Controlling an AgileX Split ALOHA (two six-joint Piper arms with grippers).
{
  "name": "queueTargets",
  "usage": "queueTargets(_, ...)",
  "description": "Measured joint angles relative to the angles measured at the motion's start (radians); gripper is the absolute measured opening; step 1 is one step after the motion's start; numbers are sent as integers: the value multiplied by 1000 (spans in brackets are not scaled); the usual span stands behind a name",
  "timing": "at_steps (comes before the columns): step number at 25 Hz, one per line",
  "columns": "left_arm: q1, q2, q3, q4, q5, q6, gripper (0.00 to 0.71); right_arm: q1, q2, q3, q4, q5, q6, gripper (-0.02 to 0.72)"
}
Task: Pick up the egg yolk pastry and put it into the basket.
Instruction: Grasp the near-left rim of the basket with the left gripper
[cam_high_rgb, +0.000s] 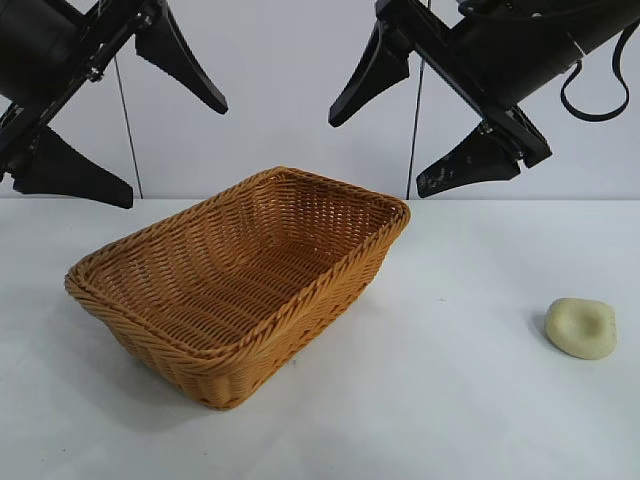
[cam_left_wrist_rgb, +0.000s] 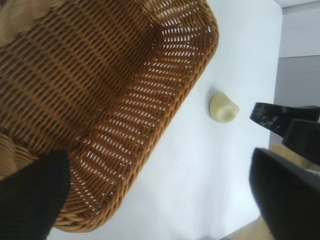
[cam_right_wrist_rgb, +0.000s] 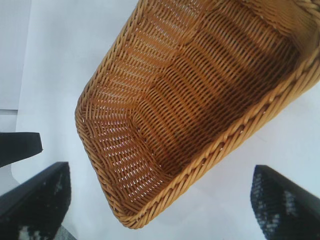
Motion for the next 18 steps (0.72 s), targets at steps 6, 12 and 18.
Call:
queueTargets(6, 26, -16, 0, 21, 46, 0, 696, 0, 0, 0, 0, 0, 0, 695)
queueTargets(12, 31, -103, 0, 172, 125, -114, 696, 0, 0, 0, 0, 0, 0, 695)
queueTargets(18, -56, -151, 20, 385, 192, -392, 696, 0, 0, 0, 0, 0, 0, 695)
